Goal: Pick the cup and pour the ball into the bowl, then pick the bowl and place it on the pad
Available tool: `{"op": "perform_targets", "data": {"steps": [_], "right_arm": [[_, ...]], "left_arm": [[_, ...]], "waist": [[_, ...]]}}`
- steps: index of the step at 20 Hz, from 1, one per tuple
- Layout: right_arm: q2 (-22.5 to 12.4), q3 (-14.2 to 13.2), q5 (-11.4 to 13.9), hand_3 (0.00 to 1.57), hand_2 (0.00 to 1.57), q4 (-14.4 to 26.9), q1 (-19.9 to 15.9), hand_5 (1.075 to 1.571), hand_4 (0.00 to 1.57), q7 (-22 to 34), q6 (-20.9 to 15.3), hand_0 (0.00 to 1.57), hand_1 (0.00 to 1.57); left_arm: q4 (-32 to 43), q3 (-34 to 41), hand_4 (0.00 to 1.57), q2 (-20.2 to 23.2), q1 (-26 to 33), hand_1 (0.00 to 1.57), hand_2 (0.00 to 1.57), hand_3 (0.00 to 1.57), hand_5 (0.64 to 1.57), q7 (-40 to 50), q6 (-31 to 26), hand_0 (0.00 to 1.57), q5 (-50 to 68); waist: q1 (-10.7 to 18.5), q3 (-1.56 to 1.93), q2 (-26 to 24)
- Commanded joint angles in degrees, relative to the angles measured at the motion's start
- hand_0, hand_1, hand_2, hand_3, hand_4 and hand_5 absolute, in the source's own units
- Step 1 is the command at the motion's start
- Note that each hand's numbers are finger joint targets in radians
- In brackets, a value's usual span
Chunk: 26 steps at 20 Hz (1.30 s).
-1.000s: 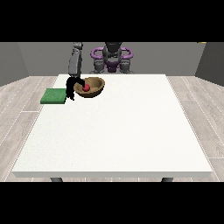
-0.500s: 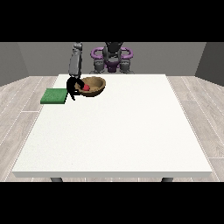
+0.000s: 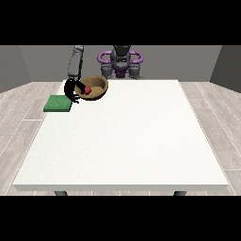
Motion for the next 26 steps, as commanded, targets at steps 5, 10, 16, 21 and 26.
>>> {"op": "perform_targets", "data": {"steps": [5,10,16,21,26], "right_arm": [[-18.4,0.7,5.3,0.71,1.57,-2.9,-1.2,1.566,1.06,18.2,2.6,1.57,1.57],[-24.4,-5.4,0.8,0.57,1.57,0.6,-3.4,1.564,1.09,18.2,8.7,1.57,1.57],[-27.2,-6.9,0.2,0.38,1.57,4.5,-10.1,1.568,1.12,17.7,12.6,1.57,1.57],[-22.4,-8.0,0.3,0.43,1.57,6.7,-11.3,1.564,1.07,15.3,7.2,1.57,1.57],[-20.2,-7.4,0.2,0.45,1.57,11.2,-14.5,1.57,1.04,15.3,7.6,1.57,1.57]], "left_arm": [[4.8,1.1,1.2,1.0,5.1,0.0,0.0,0.0,1.544,-2.8,-0.5,0.0,-2.0],[5.7,3.0,1.21,1.7,9.4,0.0,0.0,0.0,1.545,-8.8,-2.1,0.0,-2.0],[8.9,4.6,1.21,7.2,4.3,0.0,0.0,0.0,1.551,-8.6,-1.5,0.0,-0.4],[9.7,3.7,1.22,6.1,7.5,0.0,0.0,0.0,1.552,-13.1,-5.5,0.0,-0.1],[7.8,2.2,1.21,5.7,5.7,0.0,0.0,0.0,1.556,-10.1,-3.0,0.0,0.6]], "waist": [[-6.3,-0.41,-3.8],[-7.0,-0.28,-2.2],[-7.8,-0.24,3.6],[-5.6,-0.25,5.0],[-5.4,-0.22,3.9]]}}
